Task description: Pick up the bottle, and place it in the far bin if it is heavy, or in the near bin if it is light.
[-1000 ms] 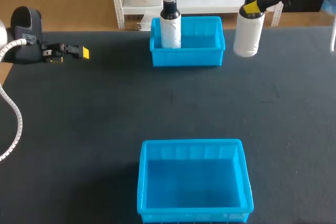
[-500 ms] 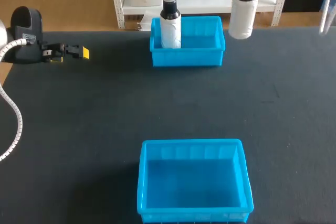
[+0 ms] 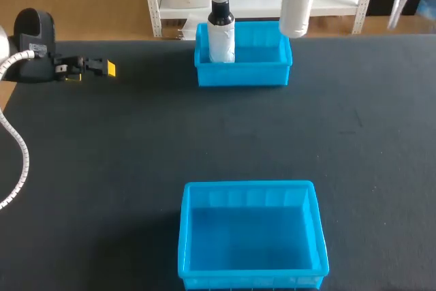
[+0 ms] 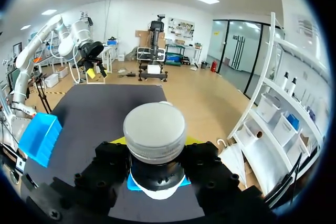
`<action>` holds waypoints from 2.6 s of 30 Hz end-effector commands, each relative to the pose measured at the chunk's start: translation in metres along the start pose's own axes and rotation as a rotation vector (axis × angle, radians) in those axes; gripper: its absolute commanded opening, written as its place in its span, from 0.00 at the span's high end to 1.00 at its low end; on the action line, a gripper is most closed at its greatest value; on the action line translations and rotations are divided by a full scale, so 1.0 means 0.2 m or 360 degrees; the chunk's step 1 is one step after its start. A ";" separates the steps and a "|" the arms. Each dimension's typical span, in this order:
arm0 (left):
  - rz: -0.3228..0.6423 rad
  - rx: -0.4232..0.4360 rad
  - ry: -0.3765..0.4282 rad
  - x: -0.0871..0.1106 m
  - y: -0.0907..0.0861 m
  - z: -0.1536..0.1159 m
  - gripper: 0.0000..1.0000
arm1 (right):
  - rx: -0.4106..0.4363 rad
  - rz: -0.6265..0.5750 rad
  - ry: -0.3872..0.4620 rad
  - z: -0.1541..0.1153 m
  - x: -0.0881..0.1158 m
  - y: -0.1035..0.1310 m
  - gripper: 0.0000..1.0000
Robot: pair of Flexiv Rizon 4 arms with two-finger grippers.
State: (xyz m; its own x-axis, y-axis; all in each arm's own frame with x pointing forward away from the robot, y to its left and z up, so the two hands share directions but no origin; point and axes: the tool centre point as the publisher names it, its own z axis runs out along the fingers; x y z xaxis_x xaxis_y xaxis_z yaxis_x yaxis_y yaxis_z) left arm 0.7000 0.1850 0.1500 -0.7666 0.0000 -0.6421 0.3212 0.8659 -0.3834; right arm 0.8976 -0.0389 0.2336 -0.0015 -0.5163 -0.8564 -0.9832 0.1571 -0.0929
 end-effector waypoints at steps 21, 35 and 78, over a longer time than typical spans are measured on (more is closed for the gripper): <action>0.0000 0.0000 0.0000 0.00 0.00 0.00 0.00 | -0.0286 -0.0012 -0.0001 0.33 -0.03 -0.11 1.00; 0.0000 0.0000 0.0000 0.00 0.00 0.00 0.00 | -0.0343 0.0028 0.0002 0.45 0.04 -0.12 1.00; 0.0000 0.0000 0.0000 0.00 0.00 0.00 0.00 | -0.0417 0.0215 -0.0005 0.61 0.29 -0.13 0.80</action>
State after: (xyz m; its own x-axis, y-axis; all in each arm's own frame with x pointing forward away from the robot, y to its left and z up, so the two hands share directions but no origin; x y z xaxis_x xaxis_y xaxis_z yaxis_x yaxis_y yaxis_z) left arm 0.6999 0.1850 0.1500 -0.7666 0.0000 -0.6421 0.3212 0.8659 -0.3834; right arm 0.9322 0.0265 0.1240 -0.1326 -0.5010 -0.8552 -0.9670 0.2547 0.0007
